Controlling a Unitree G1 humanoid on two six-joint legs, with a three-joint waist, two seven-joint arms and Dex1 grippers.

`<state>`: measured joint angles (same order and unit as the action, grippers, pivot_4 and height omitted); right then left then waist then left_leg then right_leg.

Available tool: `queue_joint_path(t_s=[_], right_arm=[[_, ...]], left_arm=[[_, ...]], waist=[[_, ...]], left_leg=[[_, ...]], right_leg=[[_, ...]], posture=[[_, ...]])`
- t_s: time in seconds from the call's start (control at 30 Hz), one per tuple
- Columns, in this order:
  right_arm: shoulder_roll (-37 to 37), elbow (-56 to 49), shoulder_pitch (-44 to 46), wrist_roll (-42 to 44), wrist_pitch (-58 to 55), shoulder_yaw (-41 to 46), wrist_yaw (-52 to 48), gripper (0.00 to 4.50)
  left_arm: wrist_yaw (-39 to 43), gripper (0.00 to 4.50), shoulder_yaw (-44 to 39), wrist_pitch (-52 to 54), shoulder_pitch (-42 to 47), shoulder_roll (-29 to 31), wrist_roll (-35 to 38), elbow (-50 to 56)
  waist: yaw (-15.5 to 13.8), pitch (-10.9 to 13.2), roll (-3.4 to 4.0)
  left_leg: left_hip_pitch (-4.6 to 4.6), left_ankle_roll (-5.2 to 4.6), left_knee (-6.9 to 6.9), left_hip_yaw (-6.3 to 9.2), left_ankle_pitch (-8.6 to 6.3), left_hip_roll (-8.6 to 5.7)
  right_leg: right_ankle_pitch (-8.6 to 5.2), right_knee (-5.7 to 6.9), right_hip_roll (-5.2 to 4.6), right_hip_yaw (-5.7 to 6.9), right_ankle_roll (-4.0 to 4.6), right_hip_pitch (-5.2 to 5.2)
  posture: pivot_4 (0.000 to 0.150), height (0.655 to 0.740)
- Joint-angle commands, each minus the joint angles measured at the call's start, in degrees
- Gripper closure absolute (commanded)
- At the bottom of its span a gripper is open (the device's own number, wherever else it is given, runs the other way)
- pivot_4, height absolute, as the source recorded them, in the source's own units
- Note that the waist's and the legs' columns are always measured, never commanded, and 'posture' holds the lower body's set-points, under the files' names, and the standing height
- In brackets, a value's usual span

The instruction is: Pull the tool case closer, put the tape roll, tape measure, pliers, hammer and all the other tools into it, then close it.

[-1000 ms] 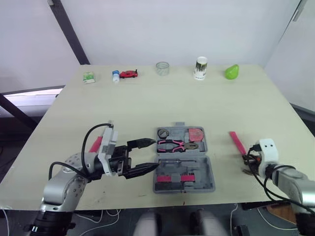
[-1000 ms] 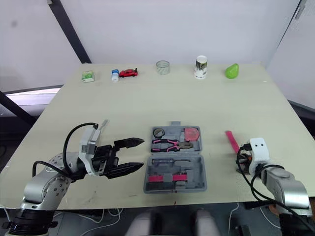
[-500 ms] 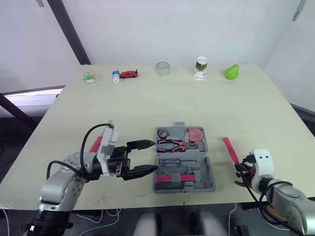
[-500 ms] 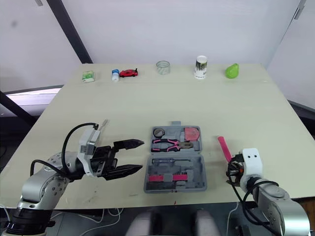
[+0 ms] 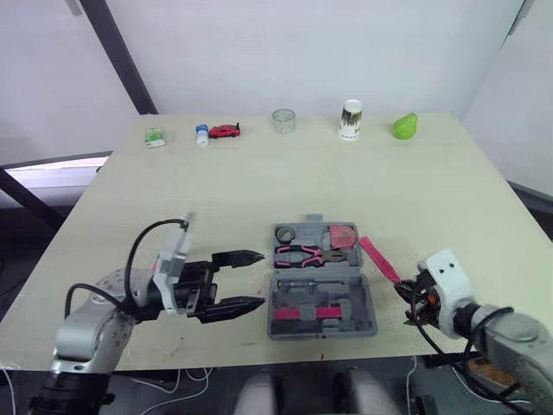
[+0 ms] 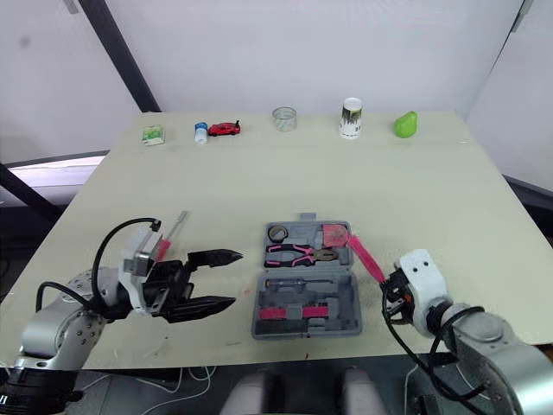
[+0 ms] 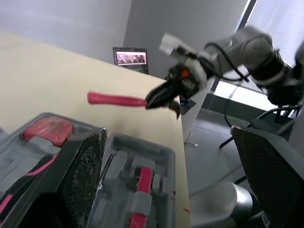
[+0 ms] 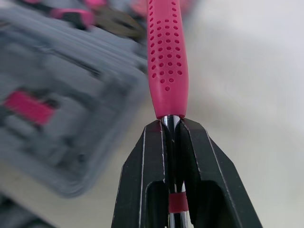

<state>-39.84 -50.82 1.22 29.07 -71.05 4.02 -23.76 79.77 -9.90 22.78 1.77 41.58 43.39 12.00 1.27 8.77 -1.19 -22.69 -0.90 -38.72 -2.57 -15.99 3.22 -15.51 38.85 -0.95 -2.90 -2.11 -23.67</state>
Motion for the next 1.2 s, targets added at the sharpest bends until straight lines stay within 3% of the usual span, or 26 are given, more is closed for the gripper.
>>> queue_joint_path(t_s=[0.03, 0.17, 0.3, 0.53, 0.7, 1.2], right_arm=[[-9.3, -4.2, 8.2, 2.1, -1.8, -4.9, -5.8, 4.45], [-18.2, -3.2, 19.6, 2.3, -2.3, -15.0, -11.3, 4.45], [-20.1, 0.3, 36.7, 2.9, -7.7, -27.7, -17.1, 4.45], [-11.5, 9.2, 54.0, 2.6, -13.2, -43.2, -20.1, 4.45], [-7.5, 16.1, 57.8, -0.6, -10.8, -51.8, -20.6, 4.45], [1.8, 28.5, 55.5, -8.2, -3.4, -58.7, -20.3, 4.45]], left_arm=[[2.1, 0.00, -2.1, -1.8, -1.5, 1.2, -0.1, -1.3], [3.3, 0.00, -2.8, -2.7, -3.2, 1.7, -0.6, -2.3], [3.9, 0.00, -4.0, -3.4, -4.4, 2.5, -0.9, -3.0], [5.3, 0.00, -5.5, -4.7, -5.8, 3.5, -1.3, -4.3], [6.0, 0.00, -6.0, -5.9, -6.5, 3.7, -1.6, -5.4], [7.8, 0.00, -7.4, -7.9, -7.9, 4.5, -1.6, -6.9]], waist=[[-0.1, 0.0, -0.03], [-0.4, 0.0, -0.10], [-0.2, 0.1, -0.01], [-0.2, 0.1, -0.04], [-0.3, 0.1, -0.04], [0.3, 0.1, -0.04]], left_leg=[[-0.02, 0.00, 0.01, 0.03, 0.00, 0.00], [-0.11, 0.00, 0.08, 0.09, 0.00, 0.00], [-0.22, 0.00, 0.10, 0.03, 0.00, 0.01], [-0.28, 0.00, 0.13, 0.01, 0.00, 0.05], [-0.33, 0.00, 0.13, 0.02, 0.00, 0.07], [-0.35, 0.00, 0.11, 0.02, 0.00, 0.02]], right_leg=[[-0.01, -0.01, 0.00, 0.05, 0.01, 0.00], [-0.02, -0.15, -0.05, 0.13, 0.03, -0.03], [-0.01, -0.20, -0.10, 0.11, 0.02, -0.14], [-0.01, -0.09, -0.17, 0.16, 0.06, -0.31], [-0.01, -0.06, -0.28, 0.22, 0.05, -0.36], [0.00, 0.02, -0.31, 0.27, 0.04, -0.38]], posture=[[0.150, 0.7400], [0.150, 0.7400], [0.150, 0.7400], [0.150, 0.7400], [0.150, 0.7400], [0.150, 0.7400]])
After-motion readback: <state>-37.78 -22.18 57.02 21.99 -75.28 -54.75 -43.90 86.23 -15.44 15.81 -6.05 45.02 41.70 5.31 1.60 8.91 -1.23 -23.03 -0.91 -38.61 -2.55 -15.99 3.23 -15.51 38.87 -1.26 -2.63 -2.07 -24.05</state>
